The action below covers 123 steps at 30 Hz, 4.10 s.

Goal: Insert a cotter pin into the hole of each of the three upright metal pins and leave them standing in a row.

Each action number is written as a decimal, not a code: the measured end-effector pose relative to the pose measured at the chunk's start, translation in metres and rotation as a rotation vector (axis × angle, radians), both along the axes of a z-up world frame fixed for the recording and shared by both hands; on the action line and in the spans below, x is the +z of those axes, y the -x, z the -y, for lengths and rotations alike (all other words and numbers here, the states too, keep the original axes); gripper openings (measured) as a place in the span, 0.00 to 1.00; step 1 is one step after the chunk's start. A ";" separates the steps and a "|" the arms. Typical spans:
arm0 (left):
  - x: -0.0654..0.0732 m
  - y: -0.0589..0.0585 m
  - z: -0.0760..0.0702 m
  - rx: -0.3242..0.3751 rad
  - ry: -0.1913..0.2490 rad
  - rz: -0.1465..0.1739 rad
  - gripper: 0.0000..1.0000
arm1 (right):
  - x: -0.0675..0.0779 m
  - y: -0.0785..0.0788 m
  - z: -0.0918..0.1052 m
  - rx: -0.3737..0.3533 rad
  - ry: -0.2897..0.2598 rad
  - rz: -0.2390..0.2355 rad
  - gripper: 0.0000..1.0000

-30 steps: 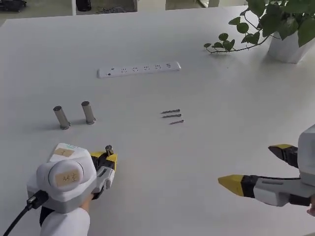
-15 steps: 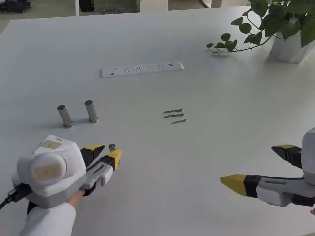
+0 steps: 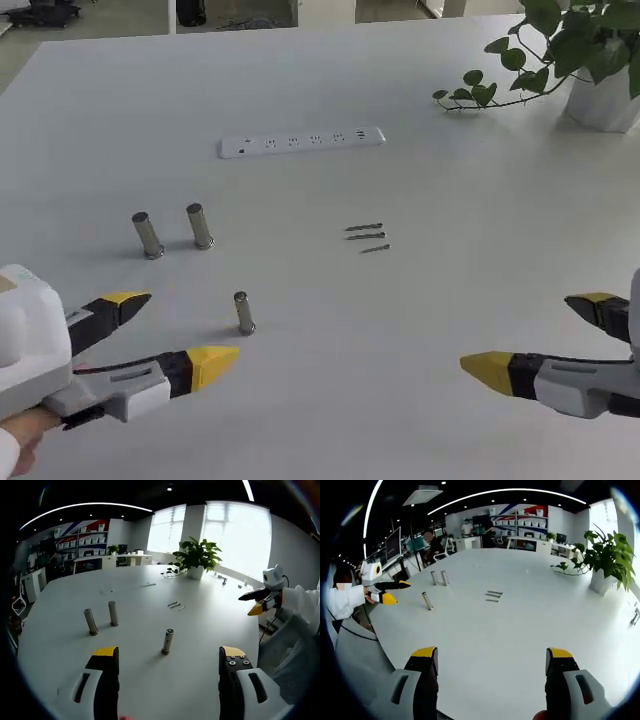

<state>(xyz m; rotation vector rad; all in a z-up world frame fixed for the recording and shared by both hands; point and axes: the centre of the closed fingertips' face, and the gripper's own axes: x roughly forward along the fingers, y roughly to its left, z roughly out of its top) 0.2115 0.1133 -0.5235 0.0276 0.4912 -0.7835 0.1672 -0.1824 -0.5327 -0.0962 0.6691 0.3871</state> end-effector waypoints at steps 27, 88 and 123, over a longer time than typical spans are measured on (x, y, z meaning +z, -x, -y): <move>-0.002 0.035 -0.002 -0.115 0.049 -0.073 0.99 | 0.009 -0.015 -0.010 0.112 0.071 -0.018 0.85; -0.002 0.040 -0.002 -0.086 0.077 -0.073 0.92 | -0.070 -0.145 -0.092 0.922 0.414 -0.248 0.59; -0.012 0.042 0.000 -0.077 0.063 -0.104 0.88 | -0.075 -0.145 -0.092 0.920 0.447 -0.289 0.09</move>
